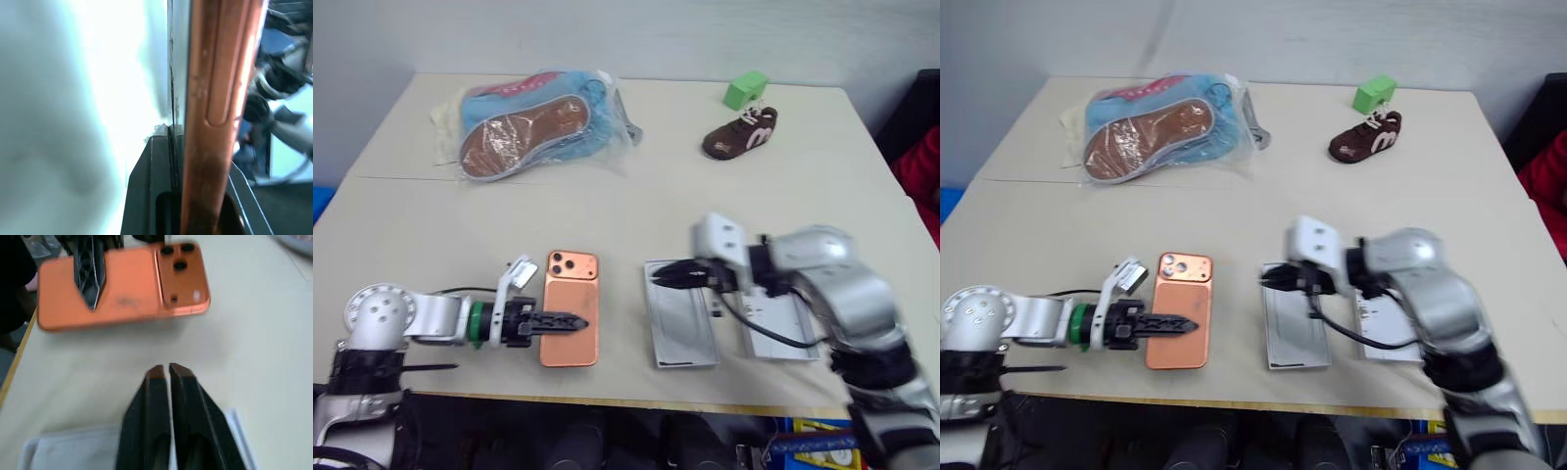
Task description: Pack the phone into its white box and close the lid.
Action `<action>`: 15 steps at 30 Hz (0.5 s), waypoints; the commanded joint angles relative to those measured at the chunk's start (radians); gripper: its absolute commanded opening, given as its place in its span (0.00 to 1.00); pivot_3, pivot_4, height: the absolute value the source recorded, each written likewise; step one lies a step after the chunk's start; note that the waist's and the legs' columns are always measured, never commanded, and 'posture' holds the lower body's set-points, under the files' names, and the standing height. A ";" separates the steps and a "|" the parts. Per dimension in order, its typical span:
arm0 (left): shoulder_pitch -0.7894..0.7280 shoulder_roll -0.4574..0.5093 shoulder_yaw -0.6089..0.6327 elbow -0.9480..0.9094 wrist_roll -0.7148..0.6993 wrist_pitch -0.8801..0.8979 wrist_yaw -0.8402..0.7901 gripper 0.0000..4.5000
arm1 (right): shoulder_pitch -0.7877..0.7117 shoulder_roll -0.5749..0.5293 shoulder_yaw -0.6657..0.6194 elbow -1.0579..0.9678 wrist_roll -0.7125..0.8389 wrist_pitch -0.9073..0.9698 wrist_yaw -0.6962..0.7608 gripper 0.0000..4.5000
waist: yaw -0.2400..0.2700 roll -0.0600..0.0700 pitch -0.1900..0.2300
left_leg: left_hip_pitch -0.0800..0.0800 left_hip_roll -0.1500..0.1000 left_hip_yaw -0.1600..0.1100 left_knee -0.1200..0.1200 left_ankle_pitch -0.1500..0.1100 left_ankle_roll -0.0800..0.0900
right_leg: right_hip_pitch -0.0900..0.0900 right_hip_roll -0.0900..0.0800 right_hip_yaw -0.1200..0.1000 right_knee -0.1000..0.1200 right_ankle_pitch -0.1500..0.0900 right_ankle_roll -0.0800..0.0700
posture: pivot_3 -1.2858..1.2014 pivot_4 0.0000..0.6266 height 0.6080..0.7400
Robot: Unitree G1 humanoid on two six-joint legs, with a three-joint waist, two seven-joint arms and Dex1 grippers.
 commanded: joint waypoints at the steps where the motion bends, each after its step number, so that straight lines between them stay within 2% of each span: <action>1: -0.067 -0.094 -0.071 -0.005 -0.007 0.001 0.022 0.02 | 0.145 -0.093 -0.161 -0.133 0.084 0.048 0.004 0.34 | 0.001 -0.003 0.001 | 0.000 -0.002 -0.001 -0.001 0.000 0.000 | 0.001 0.000 0.003 0.001 0.000 0.000 | 0.52 0.24 1.00; 4: -0.124 -0.247 -0.101 0.057 0.053 -0.027 0.117 0.02 | 0.278 -0.136 -0.270 -0.187 0.116 0.066 -0.029 0.54 | 0.005 -0.006 0.004 | -0.001 -0.012 -0.011 -0.001 0.002 0.003 | 0.000 -0.002 0.009 -0.006 0.000 0.001 | 0.52 0.24 1.00; 6: -0.158 -0.330 -0.108 0.109 0.082 -0.018 0.158 0.02 | 0.337 -0.146 -0.315 -0.212 0.134 0.069 -0.057 0.68 | 0.002 -0.015 0.009 | -0.001 -0.017 -0.012 0.001 0.002 0.004 | 0.001 -0.002 0.012 -0.008 0.000 0.002 | 0.52 0.24 1.00; 7: -0.172 -0.366 -0.111 0.126 0.102 -0.018 0.183 0.02 | 0.357 -0.145 -0.330 -0.222 0.142 0.074 -0.075 0.80 | 0.001 -0.018 0.010 | 0.000 -0.020 -0.013 0.002 0.003 0.005 | 0.000 -0.003 0.012 -0.011 0.000 0.006 | 0.52 0.24 1.00; 10: -0.199 -0.447 -0.107 0.162 0.162 -0.013 0.236 0.02 | 0.399 -0.141 -0.356 -0.248 0.165 0.080 -0.122 0.98 | 0.000 -0.022 0.013 | 0.002 -0.025 -0.013 0.004 0.003 0.004 | -0.001 -0.004 0.012 -0.019 -0.003 0.016 | 0.52 0.24 1.00; 12: -0.214 -0.509 -0.091 0.189 0.205 -0.016 0.285 0.02 | 0.422 -0.135 -0.365 -0.264 0.174 0.077 -0.159 0.99 | 0.000 -0.023 0.013 | 0.004 -0.026 -0.013 0.004 0.004 0.002 | -0.002 -0.005 0.013 -0.021 -0.003 0.022 | 0.52 0.24 1.00; 15: -0.227 -0.569 -0.061 0.210 0.268 -0.030 0.329 0.02 | 0.444 -0.138 -0.364 -0.263 0.176 0.062 -0.198 0.99 | 0.005 -0.023 0.013 | 0.006 -0.026 -0.013 0.004 0.007 -0.003 | -0.005 -0.004 0.015 -0.017 -0.003 0.022 | 0.52 0.24 1.00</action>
